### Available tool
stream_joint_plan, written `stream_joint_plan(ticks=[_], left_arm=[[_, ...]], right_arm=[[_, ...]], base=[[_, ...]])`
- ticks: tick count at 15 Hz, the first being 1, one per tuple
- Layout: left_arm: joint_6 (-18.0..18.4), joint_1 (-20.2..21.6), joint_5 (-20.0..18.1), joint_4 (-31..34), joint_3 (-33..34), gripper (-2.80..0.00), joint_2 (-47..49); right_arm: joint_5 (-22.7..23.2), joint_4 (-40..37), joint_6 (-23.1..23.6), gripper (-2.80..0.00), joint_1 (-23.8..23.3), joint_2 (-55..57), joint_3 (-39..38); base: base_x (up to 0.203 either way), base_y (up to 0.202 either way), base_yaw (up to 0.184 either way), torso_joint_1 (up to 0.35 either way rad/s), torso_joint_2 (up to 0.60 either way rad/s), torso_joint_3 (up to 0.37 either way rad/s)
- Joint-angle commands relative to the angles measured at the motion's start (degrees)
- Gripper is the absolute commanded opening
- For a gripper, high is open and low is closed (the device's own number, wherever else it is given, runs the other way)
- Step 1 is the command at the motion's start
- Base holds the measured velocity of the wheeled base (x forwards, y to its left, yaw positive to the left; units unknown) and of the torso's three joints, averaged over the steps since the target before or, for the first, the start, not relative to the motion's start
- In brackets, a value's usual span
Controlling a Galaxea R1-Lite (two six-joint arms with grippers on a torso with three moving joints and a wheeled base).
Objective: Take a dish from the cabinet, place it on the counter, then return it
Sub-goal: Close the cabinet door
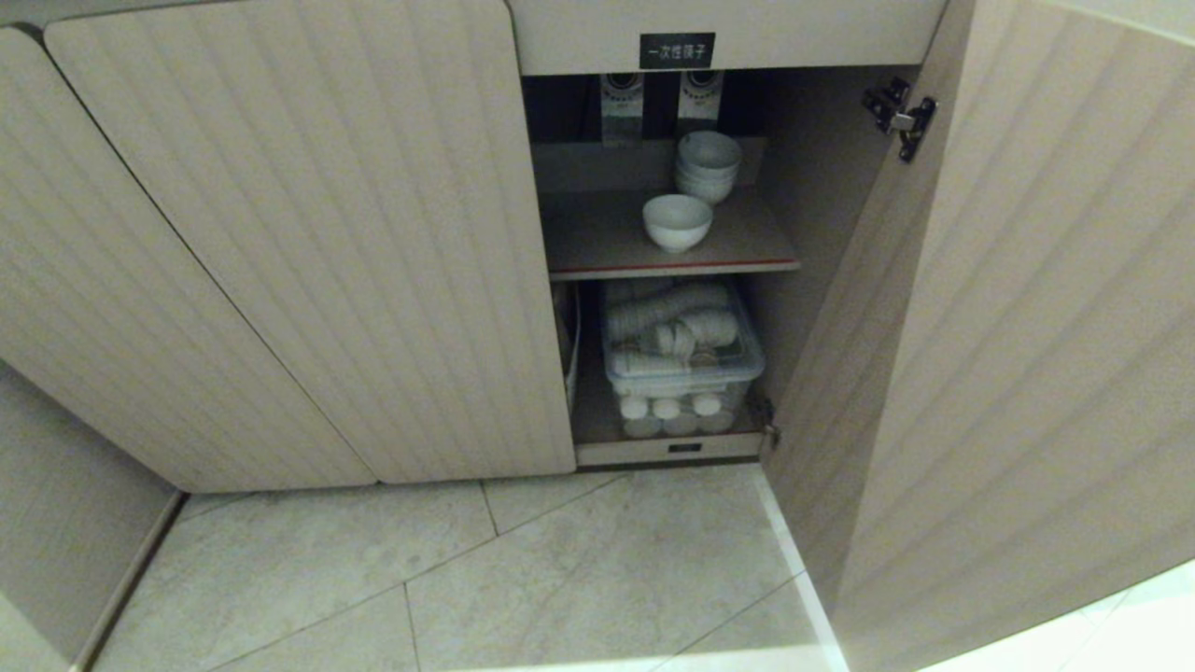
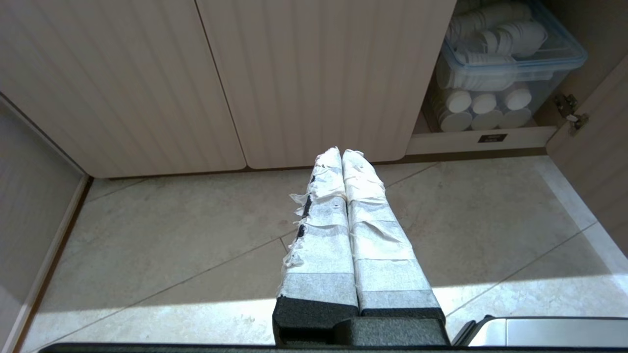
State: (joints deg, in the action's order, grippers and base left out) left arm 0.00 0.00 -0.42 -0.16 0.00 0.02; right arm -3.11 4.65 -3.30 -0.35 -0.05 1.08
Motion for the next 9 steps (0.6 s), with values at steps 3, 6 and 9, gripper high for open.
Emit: stream_joint_plan(ticks=[3, 6, 9], left_arm=[[0.0, 0.0, 0.0, 0.0, 0.0, -2.80, 0.0], [0.0, 0.0, 0.0, 0.0, 0.0, -2.80, 0.0], [0.0, 0.0, 0.0, 0.0, 0.0, -2.80, 0.0]], right_arm=[[-1.0, -3.1, -0.1, -2.80, 0.0, 2.3, 7.1], [-6.6, -7.7, 0.2, -2.80, 0.0, 3.3, 12.8], [-14.2, -13.3, 0.2, -2.80, 0.0, 3.3, 15.9]], base=[[0.000, 0.000, 0.000, 0.000, 0.00, 0.000], [0.000, 0.000, 0.000, 0.000, 0.00, 0.000], [0.000, 0.000, 0.000, 0.000, 0.00, 0.000]])
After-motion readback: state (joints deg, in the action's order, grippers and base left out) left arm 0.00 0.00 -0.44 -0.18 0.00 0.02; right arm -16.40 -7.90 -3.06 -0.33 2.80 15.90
